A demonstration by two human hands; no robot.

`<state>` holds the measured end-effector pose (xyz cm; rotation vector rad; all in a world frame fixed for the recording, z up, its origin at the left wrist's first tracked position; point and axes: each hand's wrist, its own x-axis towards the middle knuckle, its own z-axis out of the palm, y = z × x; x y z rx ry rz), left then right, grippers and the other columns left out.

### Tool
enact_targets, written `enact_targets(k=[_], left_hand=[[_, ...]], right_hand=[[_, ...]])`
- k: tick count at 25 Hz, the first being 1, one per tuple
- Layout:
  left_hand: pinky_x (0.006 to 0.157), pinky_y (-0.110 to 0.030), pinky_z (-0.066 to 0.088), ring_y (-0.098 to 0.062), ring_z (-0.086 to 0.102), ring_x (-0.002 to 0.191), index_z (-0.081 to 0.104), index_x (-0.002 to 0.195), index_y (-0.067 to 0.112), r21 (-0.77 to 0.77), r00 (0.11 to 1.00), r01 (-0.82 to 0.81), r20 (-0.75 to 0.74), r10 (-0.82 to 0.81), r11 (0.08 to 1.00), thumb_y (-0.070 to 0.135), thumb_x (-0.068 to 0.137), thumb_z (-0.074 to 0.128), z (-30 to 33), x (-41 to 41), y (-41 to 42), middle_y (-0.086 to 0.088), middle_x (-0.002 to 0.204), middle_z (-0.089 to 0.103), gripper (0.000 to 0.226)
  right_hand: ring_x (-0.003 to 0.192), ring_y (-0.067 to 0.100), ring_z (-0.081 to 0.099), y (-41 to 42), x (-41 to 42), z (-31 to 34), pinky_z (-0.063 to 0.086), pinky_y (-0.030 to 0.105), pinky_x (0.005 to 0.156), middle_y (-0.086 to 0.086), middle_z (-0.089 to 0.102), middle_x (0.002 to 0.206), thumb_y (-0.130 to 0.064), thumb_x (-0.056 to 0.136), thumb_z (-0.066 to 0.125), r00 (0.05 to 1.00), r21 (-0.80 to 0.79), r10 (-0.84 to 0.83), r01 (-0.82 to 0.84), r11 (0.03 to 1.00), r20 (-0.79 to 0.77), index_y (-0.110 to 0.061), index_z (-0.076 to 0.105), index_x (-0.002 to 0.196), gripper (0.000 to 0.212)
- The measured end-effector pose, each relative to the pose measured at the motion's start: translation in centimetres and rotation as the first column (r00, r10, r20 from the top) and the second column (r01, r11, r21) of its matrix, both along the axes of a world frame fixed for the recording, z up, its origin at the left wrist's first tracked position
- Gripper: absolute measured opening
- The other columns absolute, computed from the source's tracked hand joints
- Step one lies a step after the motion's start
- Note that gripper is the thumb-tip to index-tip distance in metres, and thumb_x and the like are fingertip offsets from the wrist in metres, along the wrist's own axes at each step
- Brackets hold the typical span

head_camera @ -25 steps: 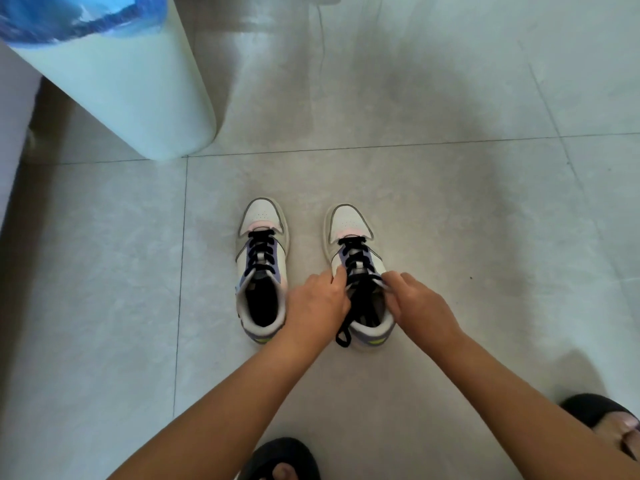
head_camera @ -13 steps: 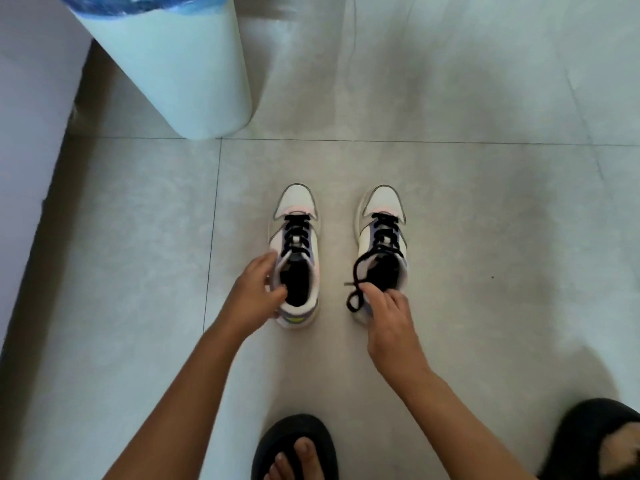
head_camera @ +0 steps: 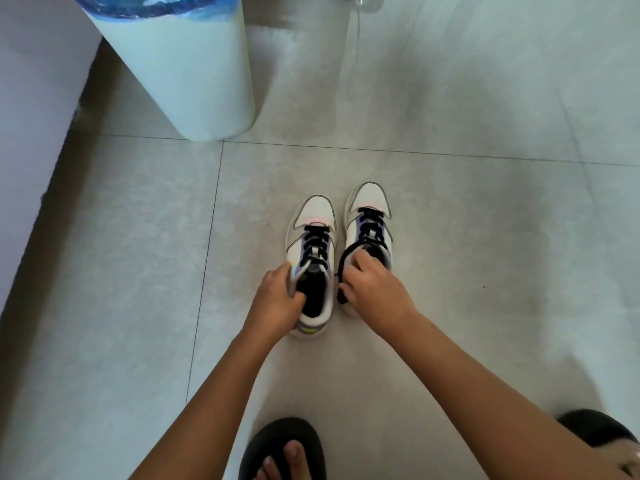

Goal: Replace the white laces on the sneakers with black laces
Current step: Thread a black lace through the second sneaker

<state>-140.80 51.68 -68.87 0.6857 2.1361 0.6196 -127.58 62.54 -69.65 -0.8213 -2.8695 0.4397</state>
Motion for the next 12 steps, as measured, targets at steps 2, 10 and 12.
enact_targets(k=[2, 10, 12], left_hand=[[0.087, -0.031, 0.042, -0.028, 0.048, 0.112, 0.042, 0.133, 0.010, -0.025, 0.996, 0.030, -0.088, -0.032, 0.999, 0.013, 0.089, 0.054, 0.7, 0.1, 0.2, -0.011, 0.126, 0.043, 0.046], [0.090, -0.036, 0.046, -0.034, 0.052, 0.115, 0.029, 0.136, -0.002, -0.136, 0.950, 0.311, 0.045, -0.308, 0.941, 0.022, 0.087, 0.063, 2.2, 4.2, 8.3, -0.020, 0.134, 0.041, 0.064], [0.081, -0.042, 0.054, -0.036, 0.062, 0.096, 0.047, 0.114, -0.003, -0.131, 0.970, 0.238, 0.083, -0.229, 0.962, 0.013, 0.087, 0.059, 1.5, 3.9, 8.4, -0.022, 0.111, 0.059, 0.033]], right_hand=[[0.062, 0.020, 0.054, 0.2, 1.1, -0.2, 0.046, 0.024, 0.053, 0.010, 0.057, 0.077, 0.002, 0.065, 0.078, 0.997, -0.098, -0.026, 0.019, 0.995, -0.074, -0.003, 0.059, 0.067, 0.020], [0.086, 0.018, 0.054, 0.6, 2.8, 1.1, 0.032, 0.016, 0.071, -0.003, 0.059, 0.088, -0.005, 0.089, 0.056, 0.835, -0.457, -0.544, 0.453, 0.765, -0.082, -0.008, 0.065, 0.094, 0.011], [0.086, 0.016, 0.054, 0.3, 3.1, 1.0, 0.034, 0.017, 0.072, -0.004, 0.059, 0.087, -0.007, 0.091, 0.053, 0.835, -0.511, -0.549, 0.455, 0.729, -0.040, -0.009, 0.065, 0.095, 0.013]])
